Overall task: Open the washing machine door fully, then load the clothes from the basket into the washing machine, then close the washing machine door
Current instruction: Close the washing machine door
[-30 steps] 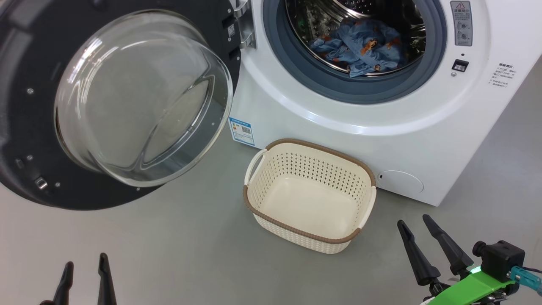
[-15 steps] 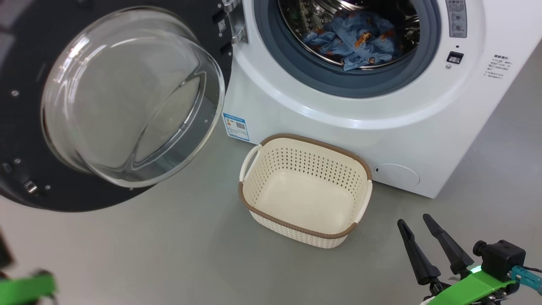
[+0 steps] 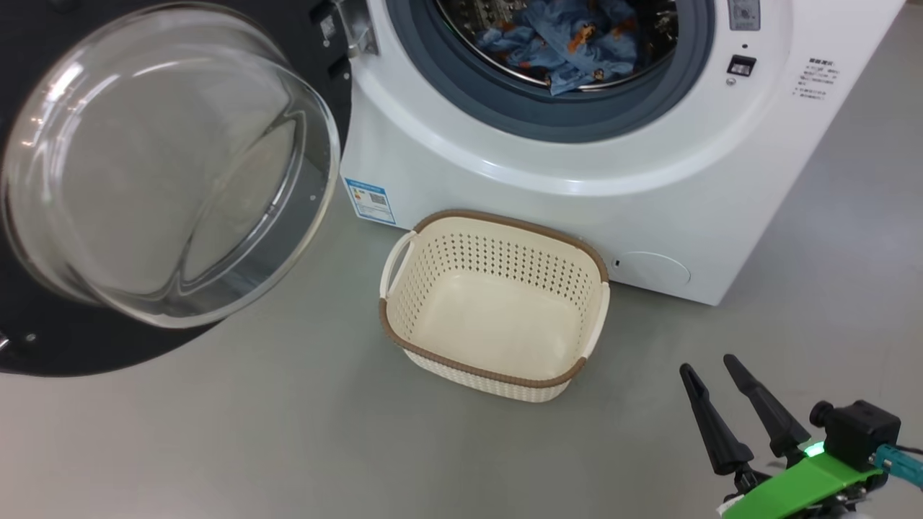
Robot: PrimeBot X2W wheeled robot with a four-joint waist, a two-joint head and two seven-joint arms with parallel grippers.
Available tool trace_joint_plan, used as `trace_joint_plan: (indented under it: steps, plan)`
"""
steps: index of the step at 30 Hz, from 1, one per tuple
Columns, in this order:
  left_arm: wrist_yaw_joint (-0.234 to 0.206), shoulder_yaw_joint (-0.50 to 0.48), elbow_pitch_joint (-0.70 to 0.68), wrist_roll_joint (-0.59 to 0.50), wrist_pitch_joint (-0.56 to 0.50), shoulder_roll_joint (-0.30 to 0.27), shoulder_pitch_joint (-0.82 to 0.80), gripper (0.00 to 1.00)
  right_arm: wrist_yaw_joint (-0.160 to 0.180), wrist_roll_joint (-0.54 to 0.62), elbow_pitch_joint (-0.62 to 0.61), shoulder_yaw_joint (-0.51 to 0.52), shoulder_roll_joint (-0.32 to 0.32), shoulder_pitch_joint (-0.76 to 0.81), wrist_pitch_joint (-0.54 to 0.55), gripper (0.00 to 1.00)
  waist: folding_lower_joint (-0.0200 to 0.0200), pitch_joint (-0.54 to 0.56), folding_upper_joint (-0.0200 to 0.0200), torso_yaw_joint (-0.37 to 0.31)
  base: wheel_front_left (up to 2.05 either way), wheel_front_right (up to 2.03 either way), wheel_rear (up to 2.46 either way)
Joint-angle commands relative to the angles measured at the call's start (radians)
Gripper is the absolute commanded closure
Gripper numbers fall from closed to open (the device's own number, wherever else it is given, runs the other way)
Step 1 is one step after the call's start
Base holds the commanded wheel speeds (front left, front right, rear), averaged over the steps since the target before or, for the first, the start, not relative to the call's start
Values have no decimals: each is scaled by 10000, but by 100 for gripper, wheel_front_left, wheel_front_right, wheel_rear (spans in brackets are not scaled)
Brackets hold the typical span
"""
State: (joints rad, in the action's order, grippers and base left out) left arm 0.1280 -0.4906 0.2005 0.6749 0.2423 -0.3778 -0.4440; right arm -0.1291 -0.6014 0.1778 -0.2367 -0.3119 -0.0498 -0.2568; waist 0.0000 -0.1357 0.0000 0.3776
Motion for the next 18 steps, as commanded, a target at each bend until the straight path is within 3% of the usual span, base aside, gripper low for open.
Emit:
trace_joint_plan:
  steps: [1, 8, 11, 18]
  plan:
    - [24, -307, 839, 950, -569, -1110, -834, 100, -16, 6, -296, -172, -152, -381, -49, 0, 0, -240, 0, -199, 0, 0, 0]
    - [25, -104, 4124, 3416, -3466, -2799, -2587, 100, -16, 24, -365, -223, -280, -603, -49, 0, 0, -805, 0, -463, 0, 0, 0]
    - [26, 337, 4677, 4237, -5138, -3153, -2958, 100, -16, 24, -401, -150, -351, -645, -49, 0, 0, -1025, 0, -497, 0, 0, 0]
    - [-22, 787, 5444, 5019, -7319, -3692, -3455, 100, -16, 60, -490, -110, -447, -737, -49, 0, 0, -1368, 0, -556, 0, 0, 0]
